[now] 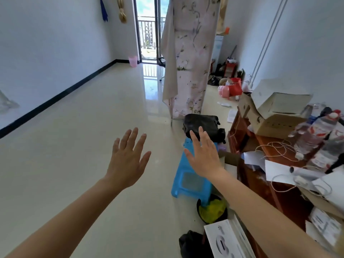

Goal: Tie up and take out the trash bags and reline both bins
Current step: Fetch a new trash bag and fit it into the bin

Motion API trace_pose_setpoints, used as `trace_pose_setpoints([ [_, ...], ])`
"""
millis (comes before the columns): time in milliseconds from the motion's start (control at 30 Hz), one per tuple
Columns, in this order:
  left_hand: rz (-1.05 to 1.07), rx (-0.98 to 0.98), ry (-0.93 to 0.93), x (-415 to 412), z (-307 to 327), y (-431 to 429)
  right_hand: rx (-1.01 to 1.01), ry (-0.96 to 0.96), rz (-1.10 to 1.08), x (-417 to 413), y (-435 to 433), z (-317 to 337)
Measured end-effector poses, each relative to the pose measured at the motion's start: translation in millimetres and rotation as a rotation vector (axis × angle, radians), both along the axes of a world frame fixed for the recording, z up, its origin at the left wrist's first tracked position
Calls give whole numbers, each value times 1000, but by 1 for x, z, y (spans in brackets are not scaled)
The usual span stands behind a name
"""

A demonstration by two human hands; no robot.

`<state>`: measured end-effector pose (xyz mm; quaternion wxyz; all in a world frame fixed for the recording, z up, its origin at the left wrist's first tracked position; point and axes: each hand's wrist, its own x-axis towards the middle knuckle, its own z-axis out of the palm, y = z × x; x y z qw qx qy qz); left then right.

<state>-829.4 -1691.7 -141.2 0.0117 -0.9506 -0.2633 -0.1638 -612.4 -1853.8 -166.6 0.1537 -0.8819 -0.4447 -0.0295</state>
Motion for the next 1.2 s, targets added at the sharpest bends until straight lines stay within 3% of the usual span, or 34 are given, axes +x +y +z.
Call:
trace_pose_setpoints([
  [233, -150, -18, 56, 147, 9, 132, 4, 2, -132, 105, 85, -2],
  [567, -338, -47, 255, 421, -58, 257, 5, 123, -416, 343, 194, -82],
  [900, -508, -4, 258, 668, -32, 366, -27, 299, -592, 542, 281, -85],
  [1033, -610, 18, 368, 768, -70, 400, -21, 361, -674, 603, 304, -109],
  [1200, -774, -12, 521, 920, -165, 414, -89, 454, -834, 680, 320, -181],
])
